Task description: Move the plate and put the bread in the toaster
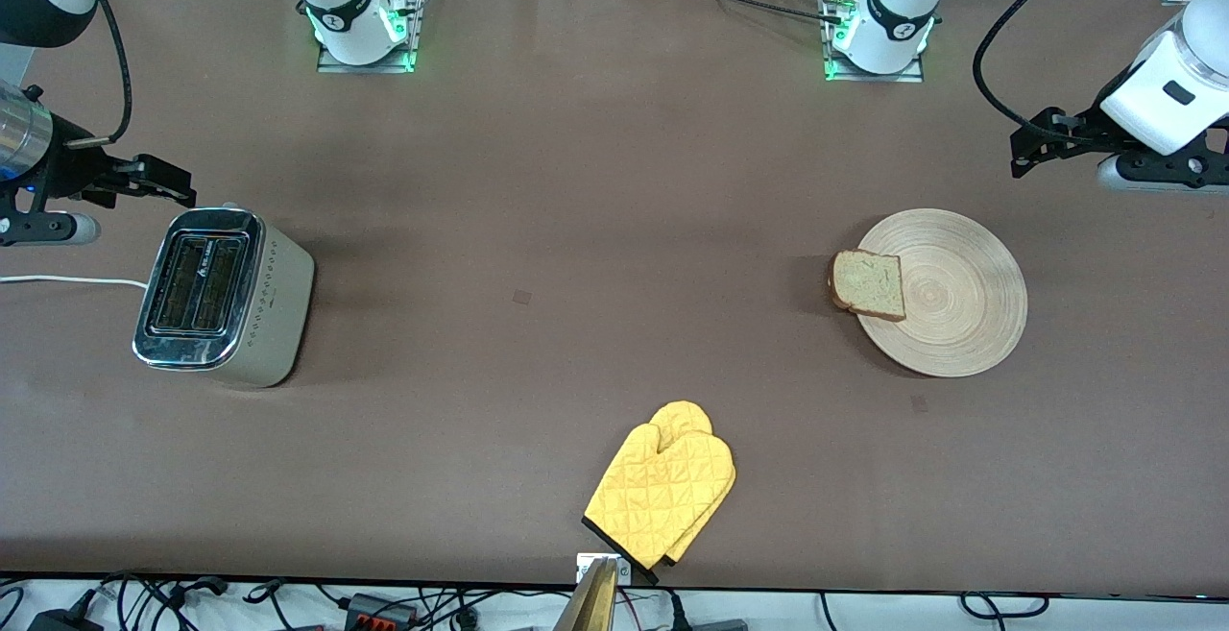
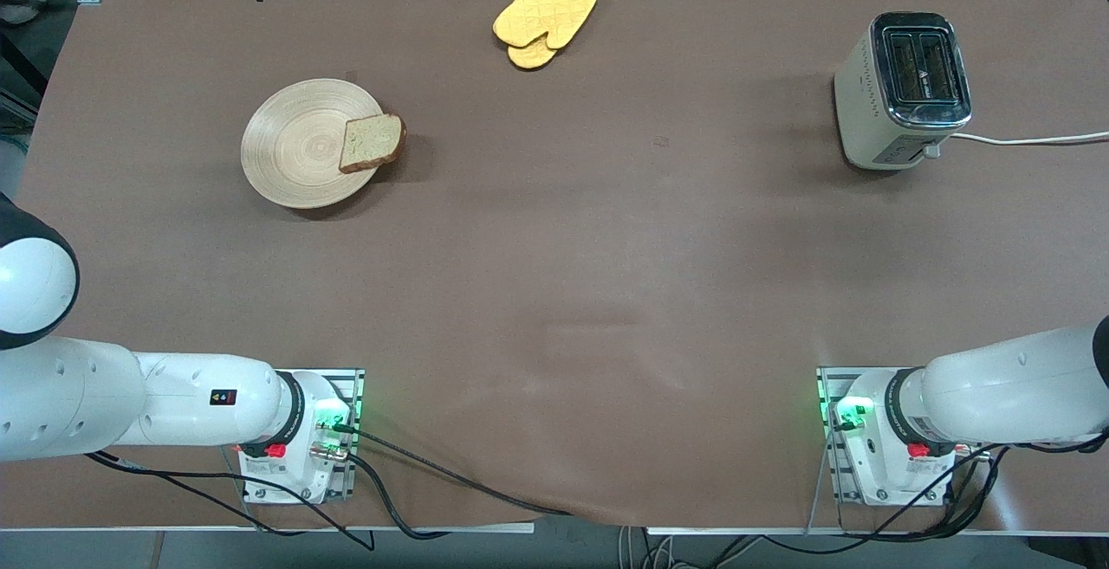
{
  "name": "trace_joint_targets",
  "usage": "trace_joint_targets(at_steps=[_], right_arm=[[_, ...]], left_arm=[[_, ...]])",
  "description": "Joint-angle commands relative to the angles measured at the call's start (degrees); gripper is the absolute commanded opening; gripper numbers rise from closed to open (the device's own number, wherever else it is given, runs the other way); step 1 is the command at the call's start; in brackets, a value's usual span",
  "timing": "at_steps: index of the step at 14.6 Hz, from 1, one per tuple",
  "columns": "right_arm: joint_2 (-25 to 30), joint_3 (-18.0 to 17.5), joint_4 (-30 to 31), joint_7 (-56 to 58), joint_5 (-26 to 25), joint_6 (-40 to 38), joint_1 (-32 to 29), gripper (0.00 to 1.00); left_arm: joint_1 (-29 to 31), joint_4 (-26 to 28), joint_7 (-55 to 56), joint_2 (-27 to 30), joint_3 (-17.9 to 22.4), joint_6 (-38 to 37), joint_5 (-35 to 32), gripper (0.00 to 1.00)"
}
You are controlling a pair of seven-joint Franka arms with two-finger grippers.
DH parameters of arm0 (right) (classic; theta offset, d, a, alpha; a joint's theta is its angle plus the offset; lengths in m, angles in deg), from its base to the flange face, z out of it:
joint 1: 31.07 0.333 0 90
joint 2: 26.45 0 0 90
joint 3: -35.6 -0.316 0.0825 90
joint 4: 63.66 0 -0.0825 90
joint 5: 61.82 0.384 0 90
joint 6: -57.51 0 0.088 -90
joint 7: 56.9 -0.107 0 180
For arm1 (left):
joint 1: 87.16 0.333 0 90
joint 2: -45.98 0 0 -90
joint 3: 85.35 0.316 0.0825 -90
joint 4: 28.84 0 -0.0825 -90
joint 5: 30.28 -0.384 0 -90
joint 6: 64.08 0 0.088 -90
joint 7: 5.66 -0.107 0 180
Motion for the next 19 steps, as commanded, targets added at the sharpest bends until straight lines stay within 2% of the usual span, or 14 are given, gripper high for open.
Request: trace_joint_targets(at_steps=[1,8,11,14,16,18,19], right_arm=[[0.01,-0.24,-0.36,-0.33,-0.08,-0.44,-0.32,1.0],[0.01,-0.16,-0.36,-0.6,-0.07,-0.53,-0.32,1.0],[0.01,-0.16,-0.36,-0.52,-0.07,-0.62,-0.32,1.0],[0.01,-0.16,-0.36,-0.34,-0.07,-0.62,-0.32,1.0],[0.01,-0.16,-0.36,-0.34,-0.07,-0.62,-0.32,1.0],[0.01,-0.16,-0.36,-0.42,-0.16,-0.62,-0.32,1.0],[0.1,-0.16,-0.36,-0.25,-0.16,-0.7,-0.23,1.0]], left_arm=[[-0.08,-1.8,-0.28,-0.61,0.03,-1.16,-0.14,1.0],[-0.43,-1.88,-0.01,-0.78,0.03,-1.33,-0.14,1.0],[-0.52,-2.06,-0.19,-1.92,0.03,-7.03,0.56,1.0],[0.09,-2.24,-0.45,-4.73,0.03,-7.67,0.47,1.0],[0.44,-4.69,-3.42,-7.36,0.91,-8.1,0.47,1.0],[3.42,-5.22,-7.82,-9.04,1.0,-7.23,0.91,1.0],[5.52,-5.22,-8.27,-10.35,1.0,-7.14,3.17,1.0]])
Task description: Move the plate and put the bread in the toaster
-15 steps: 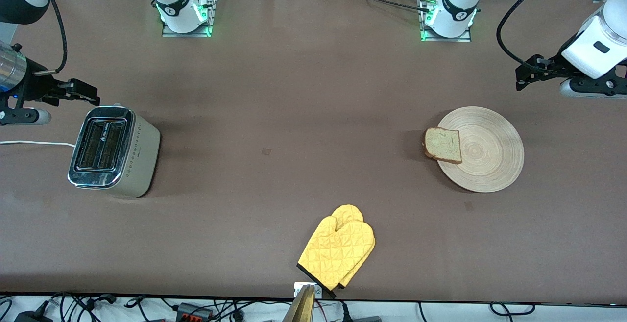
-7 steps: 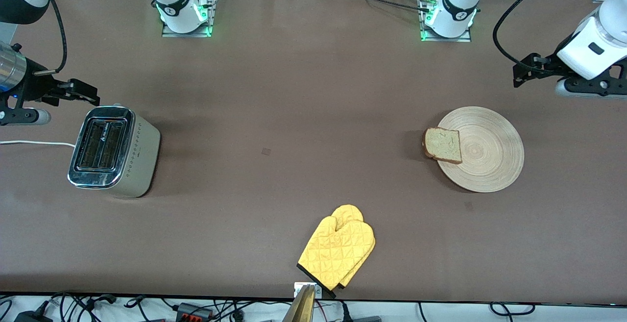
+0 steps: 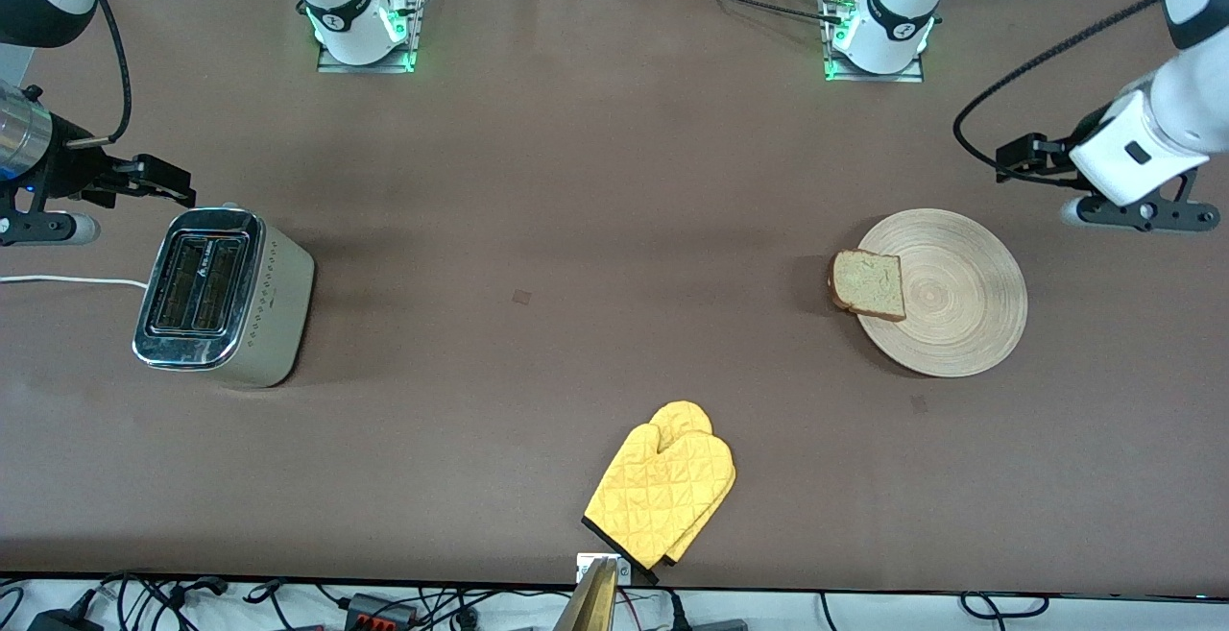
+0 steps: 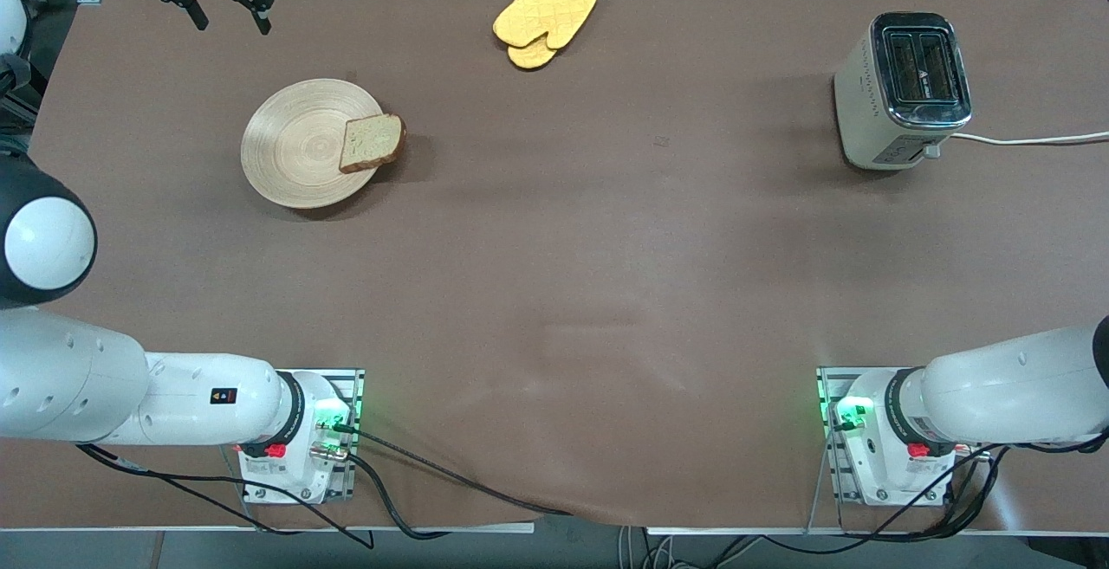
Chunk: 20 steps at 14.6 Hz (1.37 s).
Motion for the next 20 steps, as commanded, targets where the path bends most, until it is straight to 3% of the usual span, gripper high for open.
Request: trace_joint_targets(at_steps=[1,4,10,14,16,18,19,20], right_arm=[[0.1,-0.16,-0.36,0.28,-0.16,-0.58,-0.18,1.0],[0.1,-0.25,-0.45,-0.24,-0.25,-0.57,0.17,1.0],[0.1,-0.25,-0.45,-0.42,-0.16,-0.57,0.08,1.0],[0.1,-0.25,-0.45,-0.42,-0.16,-0.58,-0.01,1.0],[0.1,-0.25,-0.45,-0.25,-0.08,-0.58,-0.01,1.0],[0.1,-0.25,-0.45,-0.42,-0.08,-0.58,0.08,1.0],[0.19,-0.34,-0.45,-0.42,-0.16,-0.58,0.17,1.0],[0.19,-0.34,-0.45,-0.42,-0.16,-0.58,0.17,1.0]], left_arm=[[6.56,-2.85,-3.74,-4.79,0.27,-0.86,7.15,1.0],[14.47,-2.85,-5.13,-10.94,0.27,-0.51,17.36,1.0],[26.87,-2.85,-32.19,-26.58,0.27,6.61,29.41,1.0],[31.98,-2.85,-40.1,-33.36,0.27,10.11,32.77,1.0],[34.26,-2.94,-43.45,-36.95,0.19,10.74,33.73,0.95],[35.06,-2.76,-46.09,-40.3,0.27,10.66,39.34,0.94],[35.32,-2.76,-47.23,-41.44,0.19,10.4,40.23,0.86],[35.33,-2.85,-47.59,-42.15,0.27,10.39,40.24,0.71]])
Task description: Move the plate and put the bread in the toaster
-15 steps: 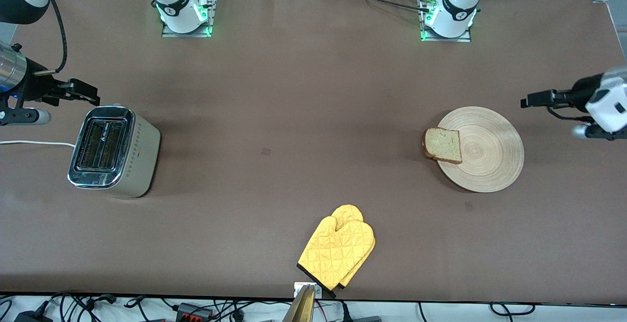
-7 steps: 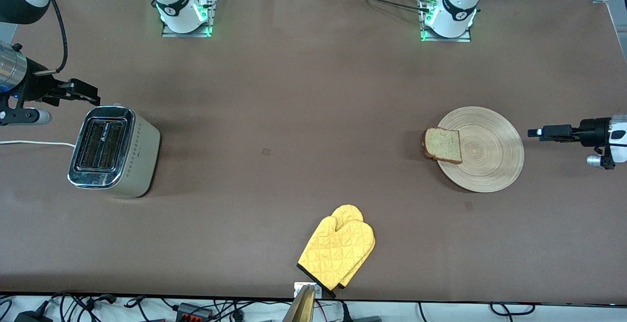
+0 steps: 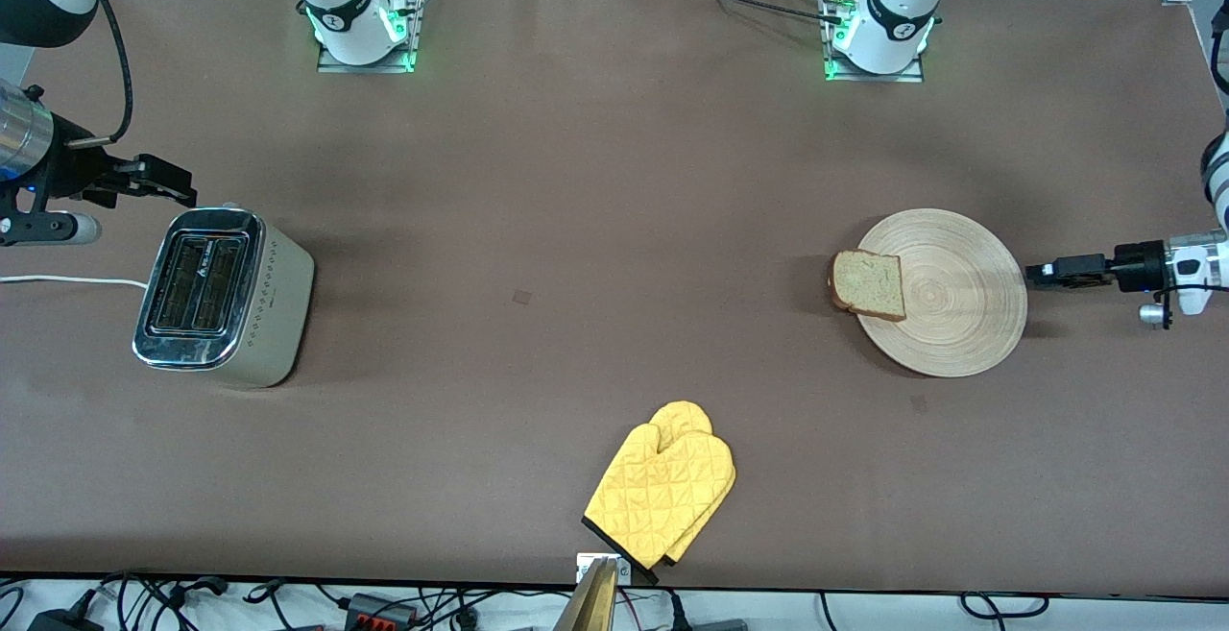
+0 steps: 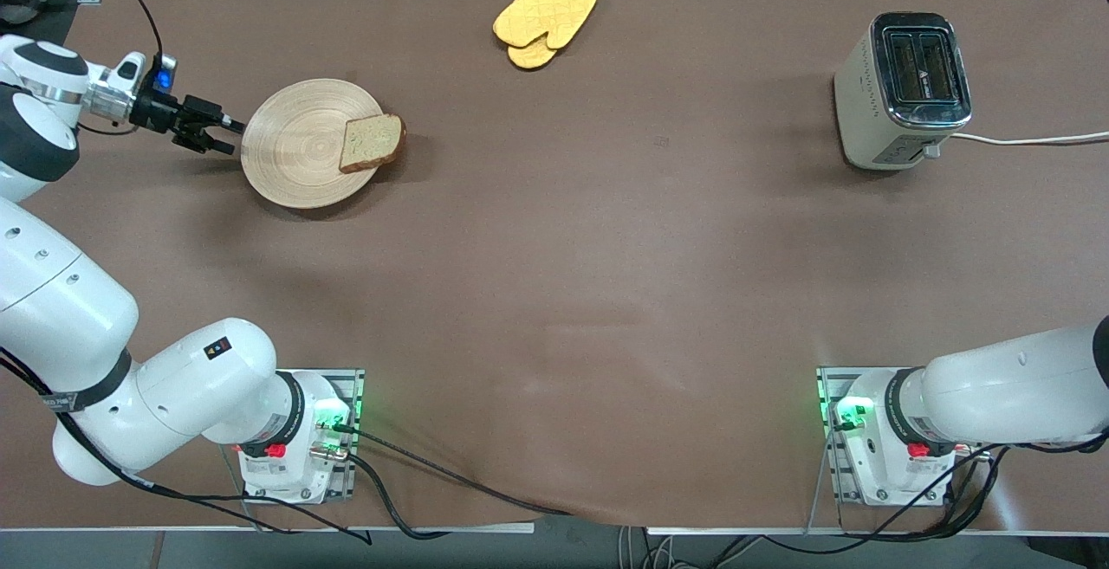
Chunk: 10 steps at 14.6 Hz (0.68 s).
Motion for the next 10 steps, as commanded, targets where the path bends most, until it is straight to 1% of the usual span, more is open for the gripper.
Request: trace_joint_targets(at_steps=[1,3,4,5,10], right_arm=[[0.19,-0.29,-0.45,-0.54,-0.16,-0.57,0.05,1.0],[0.1,-0.2,-0.45,-0.02,-0.08,-0.57,-0.21,1.0],[0.1,-0.2,-0.45,0.07,-0.08,-0.57,-0.39,1.0],[0.1,-0.11,-0.45,0.16,-0.08,-0.57,-0.39,1.0],[-0.24,-0.2,-1.24,0.34,-0.08,-0.49,-0.12,1.0]], left_arm=[[0.34,-1.69,-2.08,-2.99,-0.49,-0.74,2.1,0.54],[0.34,-1.68,-1.9,-3.78,-0.49,-0.83,2.01,0.17],[0.16,-1.68,-1.82,-3.78,-0.49,-0.83,1.93,0.05],[0.16,-1.68,-1.73,-3.87,-0.49,-0.83,1.93,0.01],[-0.27,-1.77,0.29,-3.35,-1.54,-1.71,2.1,0.01]])
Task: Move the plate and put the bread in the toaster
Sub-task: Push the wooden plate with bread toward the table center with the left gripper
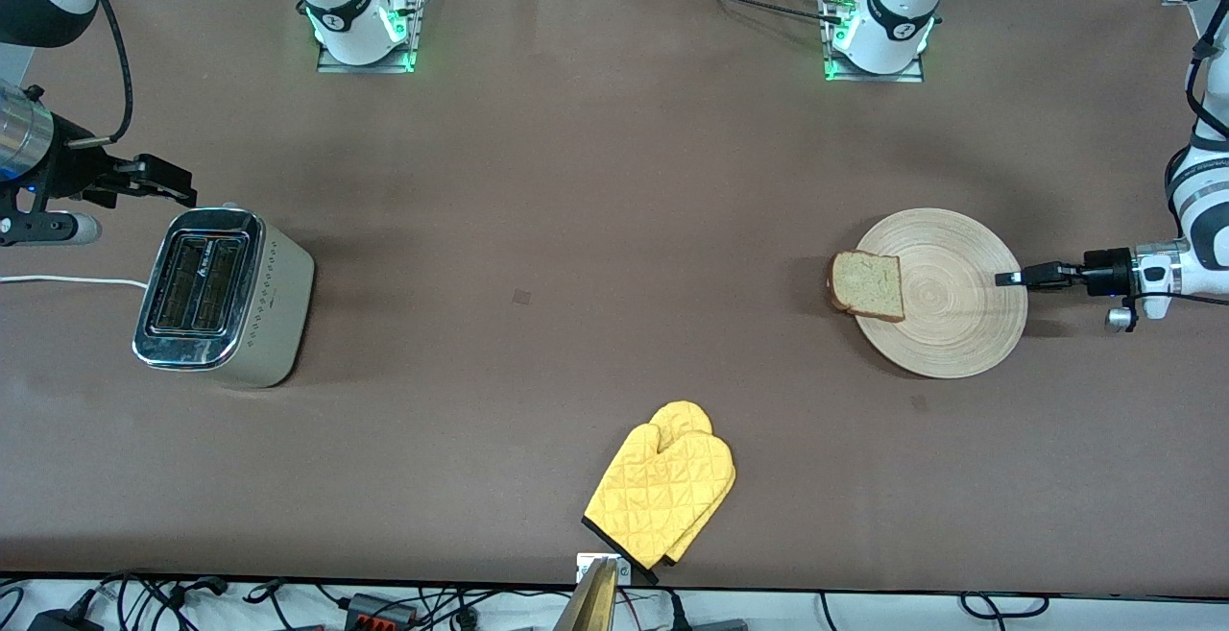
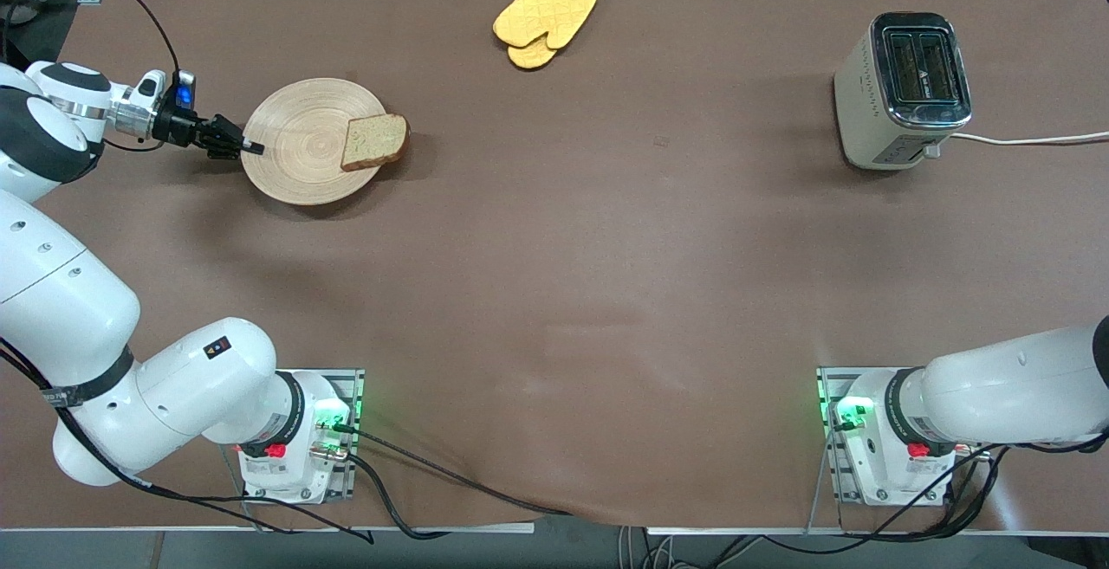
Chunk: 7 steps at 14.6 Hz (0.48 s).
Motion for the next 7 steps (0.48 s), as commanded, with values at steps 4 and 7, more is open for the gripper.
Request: trace_joint_targets(at_steps=[4,7], right_arm=[[-0.43,-0.21,-1.09,0.3,0.01,-0.67,-0.41,1.0],[-0.86,-0.03,-1.09,0.13,0.01,-1.54,-0.49,1.0]], left_arm=[[-1.43,-0.41,1.78,0.06,-8.59,-1.68,0.69,0.01],[-1.78,0.64,8.53,0.32,-17.19,-1.41,0.87,0.01]])
